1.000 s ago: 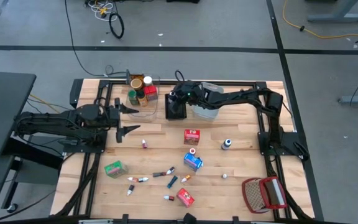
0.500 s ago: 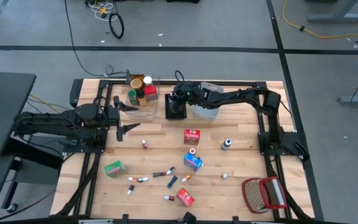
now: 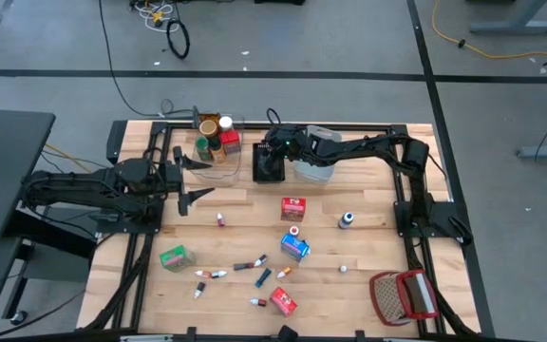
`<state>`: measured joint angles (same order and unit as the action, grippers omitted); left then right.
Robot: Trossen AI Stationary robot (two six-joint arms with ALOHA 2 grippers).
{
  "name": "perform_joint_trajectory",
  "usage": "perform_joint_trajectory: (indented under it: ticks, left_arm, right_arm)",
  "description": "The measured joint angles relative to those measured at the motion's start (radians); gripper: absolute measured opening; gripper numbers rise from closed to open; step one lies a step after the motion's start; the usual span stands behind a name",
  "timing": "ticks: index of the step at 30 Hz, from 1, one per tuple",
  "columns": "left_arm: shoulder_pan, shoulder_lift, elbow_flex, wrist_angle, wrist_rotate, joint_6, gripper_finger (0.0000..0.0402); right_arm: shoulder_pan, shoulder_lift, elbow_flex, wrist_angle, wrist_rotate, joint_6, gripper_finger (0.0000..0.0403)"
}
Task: Pick & Place Kitchen Items
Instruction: Put the large blue food coloring bottle into the black bin
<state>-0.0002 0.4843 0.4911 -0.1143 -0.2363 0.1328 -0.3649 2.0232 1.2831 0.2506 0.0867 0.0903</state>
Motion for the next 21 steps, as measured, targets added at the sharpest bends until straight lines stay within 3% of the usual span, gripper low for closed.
perform_joint_trajectory:
  ticks: [15, 21]
  left_arm:
    - [0.000, 0.000, -0.001, -0.006, 0.001, -0.016, 0.0311]
    - [0.000, 0.000, -0.001, -0.013, 0.001, -0.029, 0.0311]
  right_arm:
    - [0.013, -0.079, 0.000, -0.006, 0.002, -0.002, 0.0219]
    - [0.078, -0.163, 0.000, -0.027, 0.006, -0.156, 0.0220]
